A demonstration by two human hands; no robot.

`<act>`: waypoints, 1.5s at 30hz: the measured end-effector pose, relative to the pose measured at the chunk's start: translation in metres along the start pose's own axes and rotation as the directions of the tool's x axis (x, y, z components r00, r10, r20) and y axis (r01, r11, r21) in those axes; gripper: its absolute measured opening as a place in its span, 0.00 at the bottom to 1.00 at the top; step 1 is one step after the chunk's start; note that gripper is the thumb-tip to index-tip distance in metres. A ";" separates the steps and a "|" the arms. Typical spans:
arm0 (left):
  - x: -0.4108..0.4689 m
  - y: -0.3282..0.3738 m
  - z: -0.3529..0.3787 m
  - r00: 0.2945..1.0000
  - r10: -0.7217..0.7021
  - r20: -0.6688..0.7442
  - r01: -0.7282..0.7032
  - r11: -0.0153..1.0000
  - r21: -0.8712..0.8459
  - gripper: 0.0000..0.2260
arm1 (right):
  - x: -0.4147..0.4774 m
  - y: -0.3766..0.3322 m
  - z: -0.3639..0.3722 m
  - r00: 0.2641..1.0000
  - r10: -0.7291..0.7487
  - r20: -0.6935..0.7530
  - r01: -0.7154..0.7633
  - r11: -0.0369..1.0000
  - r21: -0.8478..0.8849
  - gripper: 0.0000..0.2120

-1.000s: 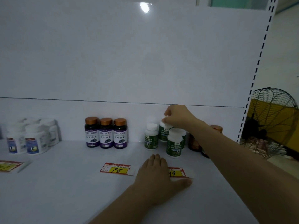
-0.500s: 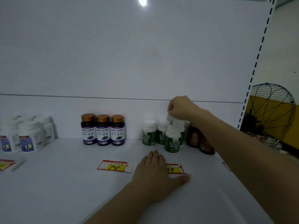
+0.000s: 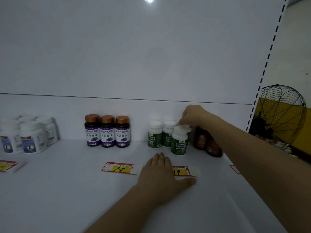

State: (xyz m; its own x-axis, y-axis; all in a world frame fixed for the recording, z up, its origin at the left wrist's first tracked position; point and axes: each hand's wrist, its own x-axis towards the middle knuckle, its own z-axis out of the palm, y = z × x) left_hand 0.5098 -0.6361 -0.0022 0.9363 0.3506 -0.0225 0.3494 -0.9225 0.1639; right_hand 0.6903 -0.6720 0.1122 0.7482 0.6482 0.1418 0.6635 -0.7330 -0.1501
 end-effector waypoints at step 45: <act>-0.001 -0.031 -0.036 0.935 0.010 -0.356 -0.269 0.674 -0.688 0.20 | -0.097 -0.005 0.032 0.952 -0.168 -0.256 0.303 0.404 0.863 0.15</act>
State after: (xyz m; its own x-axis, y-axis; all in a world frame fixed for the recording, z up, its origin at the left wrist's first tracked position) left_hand 0.4966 -0.6020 0.0278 0.8656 0.3754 0.3314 -0.0419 -0.6053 0.7949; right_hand 0.6149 -0.7247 0.0678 0.5990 0.6876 0.4104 0.5005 0.0786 -0.8621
